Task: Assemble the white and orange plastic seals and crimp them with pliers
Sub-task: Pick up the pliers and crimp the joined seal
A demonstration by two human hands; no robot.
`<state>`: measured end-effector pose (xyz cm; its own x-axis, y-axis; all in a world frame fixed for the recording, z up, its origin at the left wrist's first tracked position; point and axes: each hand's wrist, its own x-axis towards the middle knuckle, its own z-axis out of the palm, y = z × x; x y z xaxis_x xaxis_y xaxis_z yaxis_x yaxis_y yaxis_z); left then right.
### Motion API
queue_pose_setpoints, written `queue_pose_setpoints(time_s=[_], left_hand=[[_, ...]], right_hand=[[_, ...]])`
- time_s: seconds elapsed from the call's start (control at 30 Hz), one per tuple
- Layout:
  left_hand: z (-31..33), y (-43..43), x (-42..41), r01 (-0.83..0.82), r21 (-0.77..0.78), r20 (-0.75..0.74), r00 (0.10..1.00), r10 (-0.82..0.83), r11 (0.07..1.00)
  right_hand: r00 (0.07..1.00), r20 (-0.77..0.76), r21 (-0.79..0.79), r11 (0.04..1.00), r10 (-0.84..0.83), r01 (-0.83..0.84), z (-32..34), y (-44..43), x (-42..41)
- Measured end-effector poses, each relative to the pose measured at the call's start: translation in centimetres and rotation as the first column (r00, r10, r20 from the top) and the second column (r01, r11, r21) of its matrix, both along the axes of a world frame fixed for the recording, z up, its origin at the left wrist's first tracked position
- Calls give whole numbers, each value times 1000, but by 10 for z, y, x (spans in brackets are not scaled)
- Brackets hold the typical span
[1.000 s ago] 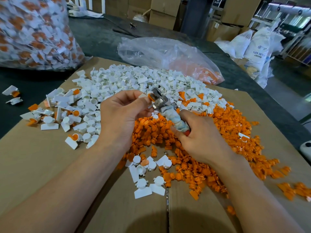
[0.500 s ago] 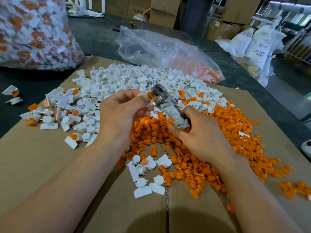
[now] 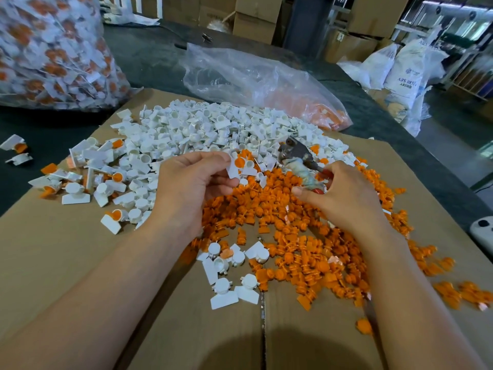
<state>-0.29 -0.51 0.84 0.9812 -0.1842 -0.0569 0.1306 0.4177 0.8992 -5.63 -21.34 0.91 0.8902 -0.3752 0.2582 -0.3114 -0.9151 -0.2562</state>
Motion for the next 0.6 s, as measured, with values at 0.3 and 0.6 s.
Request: queue_pose_setpoints(time_s=[0.3,0.6], left_hand=[[0,0,-4,46,92,77,996,-53,995],[1,0,-7,62,143,150,985,-84,988]], right_hand=[[995,-98,-89,996,-18,9,-7,-4,4],[987,-159,-108,994,-23,6,-8,-6,5]])
